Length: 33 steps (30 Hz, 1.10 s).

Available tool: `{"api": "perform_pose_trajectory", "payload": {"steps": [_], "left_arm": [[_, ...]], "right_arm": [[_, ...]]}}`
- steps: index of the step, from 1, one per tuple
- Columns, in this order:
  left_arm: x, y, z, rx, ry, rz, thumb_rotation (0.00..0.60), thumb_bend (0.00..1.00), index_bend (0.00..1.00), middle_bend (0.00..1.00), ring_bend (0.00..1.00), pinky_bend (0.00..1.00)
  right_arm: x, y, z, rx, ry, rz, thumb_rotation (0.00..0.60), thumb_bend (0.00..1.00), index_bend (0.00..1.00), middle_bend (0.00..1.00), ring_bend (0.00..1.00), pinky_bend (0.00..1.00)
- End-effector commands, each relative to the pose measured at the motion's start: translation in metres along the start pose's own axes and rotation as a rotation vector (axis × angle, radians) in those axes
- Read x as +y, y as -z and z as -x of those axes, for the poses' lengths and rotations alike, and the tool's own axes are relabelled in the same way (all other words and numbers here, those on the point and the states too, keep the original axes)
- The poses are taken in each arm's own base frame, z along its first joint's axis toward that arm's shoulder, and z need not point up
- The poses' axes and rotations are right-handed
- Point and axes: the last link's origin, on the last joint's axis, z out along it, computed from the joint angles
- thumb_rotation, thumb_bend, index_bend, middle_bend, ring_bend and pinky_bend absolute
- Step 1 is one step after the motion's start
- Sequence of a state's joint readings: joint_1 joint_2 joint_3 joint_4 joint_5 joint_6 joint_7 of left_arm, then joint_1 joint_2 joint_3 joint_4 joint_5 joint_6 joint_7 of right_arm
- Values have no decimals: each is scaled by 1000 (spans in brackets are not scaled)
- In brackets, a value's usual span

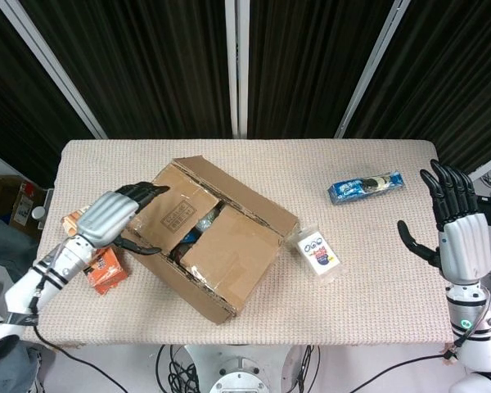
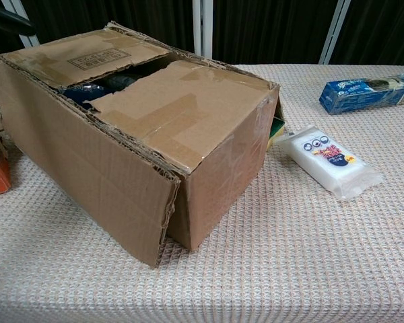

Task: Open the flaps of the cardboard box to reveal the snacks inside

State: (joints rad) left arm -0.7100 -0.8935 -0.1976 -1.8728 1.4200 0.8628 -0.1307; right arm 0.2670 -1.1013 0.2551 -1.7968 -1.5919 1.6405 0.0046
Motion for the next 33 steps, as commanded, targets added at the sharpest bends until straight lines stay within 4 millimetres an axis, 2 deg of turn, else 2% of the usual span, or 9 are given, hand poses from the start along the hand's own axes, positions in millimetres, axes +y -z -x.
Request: {"api": "perform_pose_trajectory", "payload": {"steps": [1,7,14,26,33], "left_arm": [[22,-26,16,40,-42,57,401,0,40,67,51,192],[37,-48,28,82,-53,39,478,0,2,22,45,168],[47,-60,41,79,-120,27,577,0,0,1,36,165],[60,-71,56,35,-141,19,586,0,0,0,36,165],[59,-75,62,49,-239,-1,600,5,0,0,36,164]], "right_arm": [[2,1,-2,1,3,5,600,249,0,0,0,0],[7,3,-3,-2,2,17,600,249,0,0,0,0],[13,5,-3,-3,-1,28,600,249,0,0,0,0],[19,6,-2,-12,1,44,600,248,0,0,0,0],[22,7,-2,-13,2,51,600,250,0,0,0,0]]}}
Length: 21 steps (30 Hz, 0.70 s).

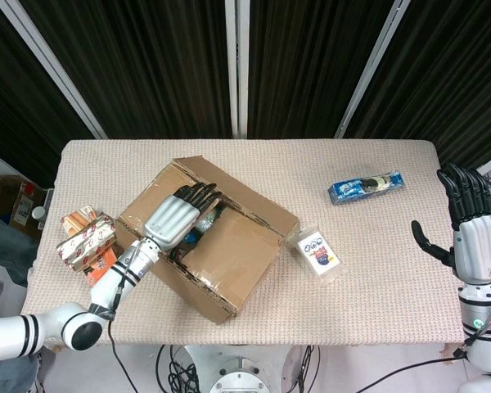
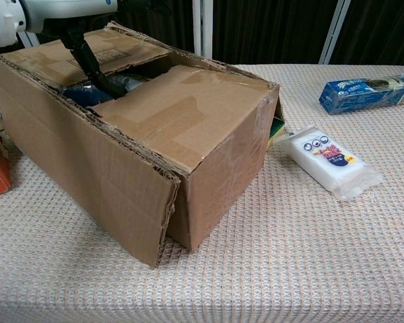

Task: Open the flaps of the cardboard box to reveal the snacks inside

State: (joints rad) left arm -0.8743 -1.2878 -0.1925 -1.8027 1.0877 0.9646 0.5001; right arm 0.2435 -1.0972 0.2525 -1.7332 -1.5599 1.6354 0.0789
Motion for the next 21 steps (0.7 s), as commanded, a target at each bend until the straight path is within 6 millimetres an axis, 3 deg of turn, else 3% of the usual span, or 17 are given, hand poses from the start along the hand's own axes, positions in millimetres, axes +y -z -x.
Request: {"api": "perform_pose_trajectory", "payload": {"steps": [1,10,16,21], "left_arm": [[0,-1,2,9,-43,-10,600,11,0,0,36,164],[1,2,3,33,-168,-14,600,129,0,0,36,164],[4,5,-6,83,-262,-13,600,371,0,0,36,163],[2,7,-12,102,-289,-39,600,417,0,0,36,163]], "right_arm": [[1,0,0,-1,0,3,600,250,0,0,0,0],[3,0,3,-7,-8,9,600,250,0,0,0,0],[4,0,3,-7,-9,11,600,248,0,0,0,0],[4,1,2,-6,-10,12,600,248,0,0,0,0]]}}
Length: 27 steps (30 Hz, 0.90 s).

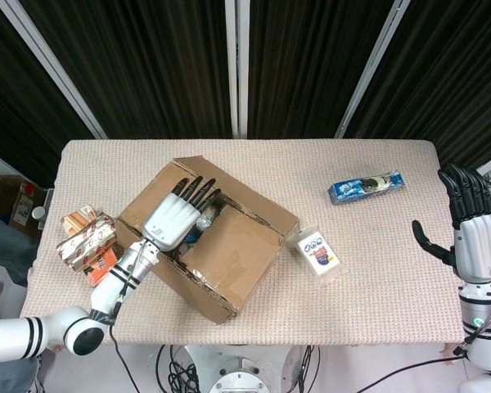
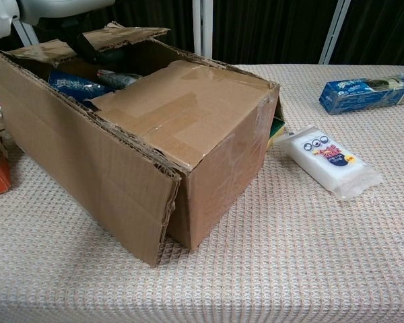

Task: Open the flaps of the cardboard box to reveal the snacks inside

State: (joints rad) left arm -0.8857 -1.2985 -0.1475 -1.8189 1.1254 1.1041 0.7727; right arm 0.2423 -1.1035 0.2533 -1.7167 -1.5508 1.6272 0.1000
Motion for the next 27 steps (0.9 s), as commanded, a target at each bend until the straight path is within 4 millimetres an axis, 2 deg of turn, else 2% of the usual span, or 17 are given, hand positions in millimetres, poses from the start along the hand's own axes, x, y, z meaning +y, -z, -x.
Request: {"api": "perform_pose_trajectory", "payload": {"steps": [1,8,14,21,27], "left_arm": [[-4,1,-5,14,0,-24,600,417,0,0,36,163],[-23,1,-22,69,-21,-94,600,436,0,0,36,163],[-56,1,-31,102,-52,-205,600,435,0,0,36,163],[-105,-1,-20,96,-131,-347,600,433,0,0,37,163],[-132,0,-9,128,-178,-425,600,432,0,0,36,163]], "right_arm": [[0,0,0,0,-1,1,600,248,0,0,0,0],[-1,0,0,-2,-2,-2,600,249,0,0,0,0],[-3,0,1,-3,-2,-6,600,249,0,0,0,0],[-6,1,0,3,1,-13,600,250,0,0,0,0],[-7,2,0,2,8,-14,600,249,0,0,0,0]]}}
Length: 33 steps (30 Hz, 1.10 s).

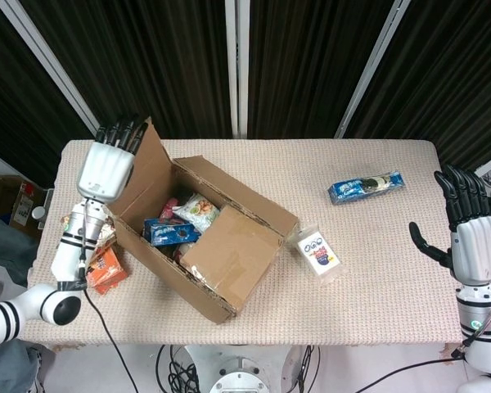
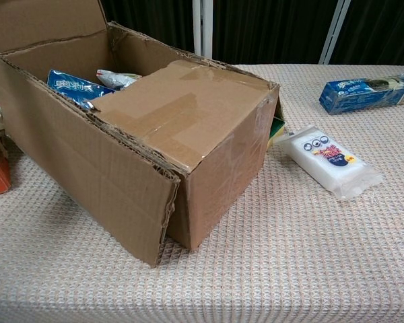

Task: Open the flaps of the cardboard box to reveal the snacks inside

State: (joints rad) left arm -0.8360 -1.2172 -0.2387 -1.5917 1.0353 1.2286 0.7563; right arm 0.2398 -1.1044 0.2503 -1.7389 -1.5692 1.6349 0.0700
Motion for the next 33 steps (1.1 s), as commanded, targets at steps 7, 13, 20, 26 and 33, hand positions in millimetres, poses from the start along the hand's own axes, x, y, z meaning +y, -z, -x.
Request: {"api": "perform_pose_trajectory", "payload": {"steps": [7,13,20,26,33], "left_arm": [[-34,0,13,41,8,-99,600,430,0,0,36,163],[-57,13,12,42,208,-178,600,357,0,0,37,164],[-96,44,12,-41,590,-245,550,86,0,12,38,165],[-132,91,16,-105,612,-169,583,0,13,27,43,164],[-165,141,20,-260,555,-173,556,0,61,75,44,164]], "right_arm": [[-5,-1,5,-21,6,-13,600,249,0,0,0,0],[-15,-5,13,-58,11,-54,600,250,0,0,0,0],[-40,-18,29,-160,31,-172,600,230,0,0,0,0],[-85,-44,46,-318,47,-321,600,285,0,0,0,0],[-142,-76,71,-539,82,-442,600,580,0,4,0,0]]}}
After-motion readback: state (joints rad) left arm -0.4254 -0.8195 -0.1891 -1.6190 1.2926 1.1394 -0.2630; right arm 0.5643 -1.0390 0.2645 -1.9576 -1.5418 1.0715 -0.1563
